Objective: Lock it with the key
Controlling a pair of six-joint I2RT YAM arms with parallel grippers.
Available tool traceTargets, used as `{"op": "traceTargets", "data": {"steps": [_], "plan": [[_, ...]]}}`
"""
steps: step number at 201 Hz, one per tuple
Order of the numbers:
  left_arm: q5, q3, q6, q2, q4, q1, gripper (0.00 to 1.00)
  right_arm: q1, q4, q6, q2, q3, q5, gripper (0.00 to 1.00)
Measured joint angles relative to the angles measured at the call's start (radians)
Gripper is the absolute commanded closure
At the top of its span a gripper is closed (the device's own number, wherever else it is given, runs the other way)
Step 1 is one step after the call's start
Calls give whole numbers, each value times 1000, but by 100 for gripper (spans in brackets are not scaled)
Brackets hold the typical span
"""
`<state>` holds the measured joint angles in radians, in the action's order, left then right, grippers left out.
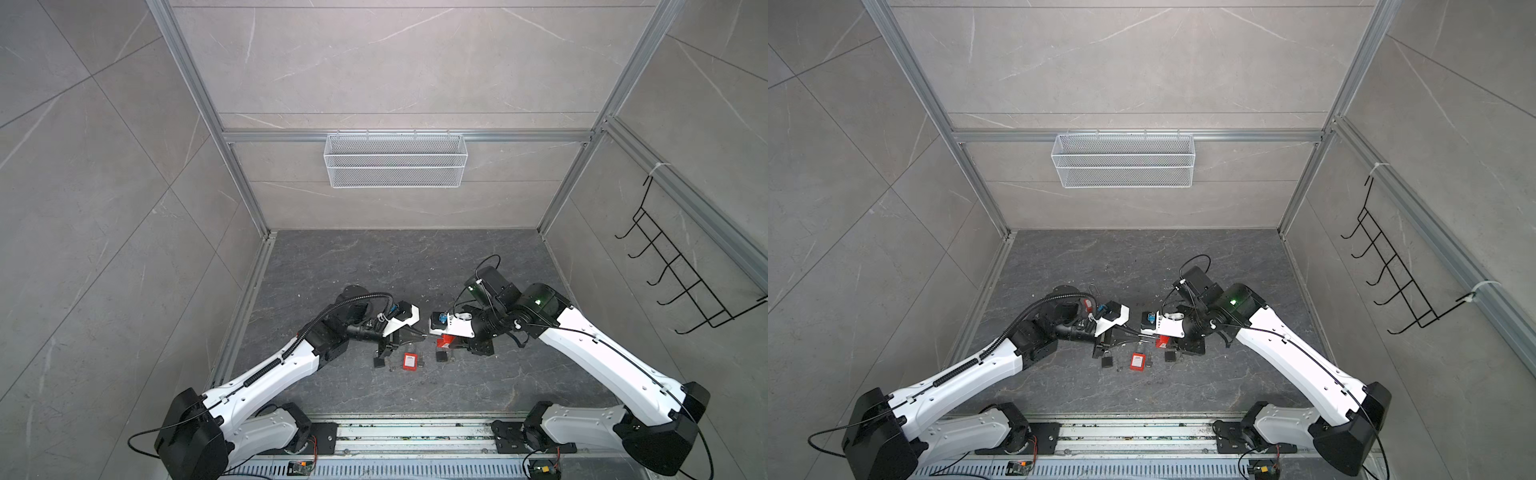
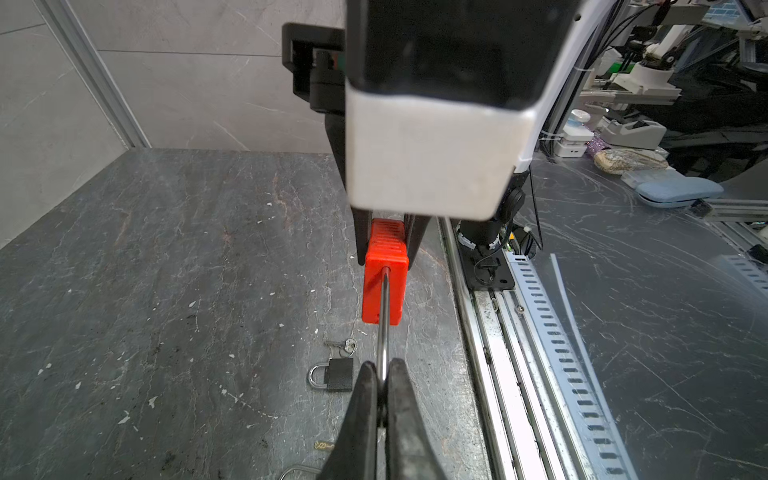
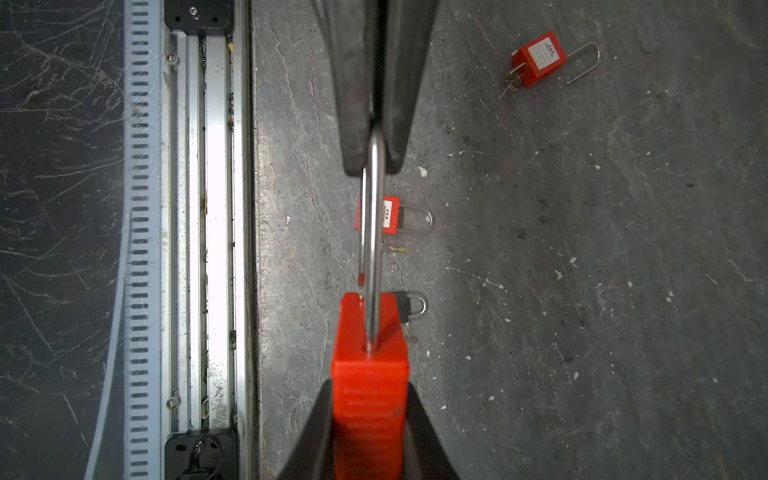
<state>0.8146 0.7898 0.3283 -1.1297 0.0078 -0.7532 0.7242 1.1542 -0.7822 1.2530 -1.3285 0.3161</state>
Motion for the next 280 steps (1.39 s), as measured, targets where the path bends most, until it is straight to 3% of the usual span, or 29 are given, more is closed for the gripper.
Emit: {"op": "traceTargets", "data": {"steps": [101, 199, 280], "plan": [[51, 0, -51, -37, 45, 0, 100, -13, 54, 0, 29, -40, 13, 97], [26, 0, -101, -55, 57, 2, 100, 0, -97, -42, -45, 66, -73, 98], [-21, 0, 8, -13, 21, -19, 100, -10, -1, -23, 2, -2, 7, 98]]}}
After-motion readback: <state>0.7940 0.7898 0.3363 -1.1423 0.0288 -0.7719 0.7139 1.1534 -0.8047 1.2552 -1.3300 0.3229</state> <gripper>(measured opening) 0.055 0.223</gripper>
